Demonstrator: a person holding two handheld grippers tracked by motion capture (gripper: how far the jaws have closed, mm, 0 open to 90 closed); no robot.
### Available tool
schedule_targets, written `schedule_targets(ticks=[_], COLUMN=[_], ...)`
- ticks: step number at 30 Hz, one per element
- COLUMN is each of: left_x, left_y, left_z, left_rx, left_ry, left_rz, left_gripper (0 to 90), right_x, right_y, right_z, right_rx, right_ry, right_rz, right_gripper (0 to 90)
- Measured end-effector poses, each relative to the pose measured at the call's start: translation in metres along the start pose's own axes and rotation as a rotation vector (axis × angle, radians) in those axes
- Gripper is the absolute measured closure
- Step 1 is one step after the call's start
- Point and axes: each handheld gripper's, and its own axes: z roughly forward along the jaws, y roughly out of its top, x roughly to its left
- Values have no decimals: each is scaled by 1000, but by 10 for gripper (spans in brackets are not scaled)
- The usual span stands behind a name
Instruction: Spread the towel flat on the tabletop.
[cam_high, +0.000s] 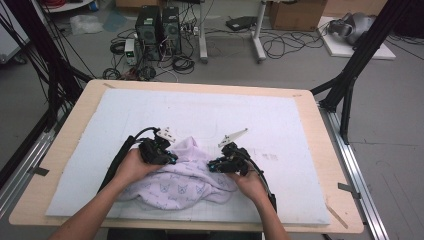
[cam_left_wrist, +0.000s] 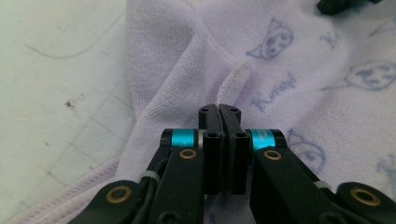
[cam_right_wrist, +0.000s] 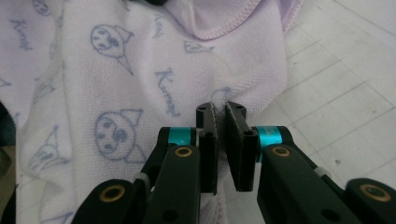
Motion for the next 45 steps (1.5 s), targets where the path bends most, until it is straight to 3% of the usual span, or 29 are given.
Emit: schedule_targets(ticks=[1,3,5,6,7,8,13,14,16,22,26,31,34,38,42,45], left_x=[0,2,3,4,4,5,10,10,14,20,28,32,34,36,36,37], left_y=[0,1,1,2,2,2,2,2,-2,-20,-46,-64,-69,-72,-74,-76], left_z=[0,-12,-17,-27,-27,-37,-59,-59,-68,-75,-78,-79,-82,-84,-85,-85], left_rx=[0,-68,-83,-134,-134,-179,-252,-252,-267,-274,-258,-243,-237,-236,-233,-233], left_ry=[0,-9,-4,-11,-11,-7,39,39,65,121,156,169,182,189,192,194], left_rz=[0,-25,-25,-51,-51,-68,-86,-86,-96,-129,-176,-202,-207,-209,-208,-214], left_gripper=[875,875,876,876,876,876,877,877,878,877,877,877,877,877,877,877], right_x=[0,0,1,1,1,2,4,4,6,17,33,50,49,37,21,15], right_y=[0,-1,0,0,1,3,11,11,15,11,-2,-8,-2,6,4,-4], right_z=[-2,-7,-12,-16,-20,-24,-52,-52,-68,-66,-38,-18,-26,-44,-47,-39], right_rx=[-2,-13,-28,-40,-45,-48,-73,-73,-93,-73,-19,12,-32,-103,-82,-16], right_ry=[0,5,-6,-12,-19,-28,-86,-86,-112,-91,-26,48,43,10,-45,-72], right_rz=[1,4,0,-7,-11,-18,-48,-48,-62,-83,-111,-142,-134,-91,-48,-39], right_gripper=[845,848,849,850,850,850,851,851,852,851,850,803,719,713,720,718])
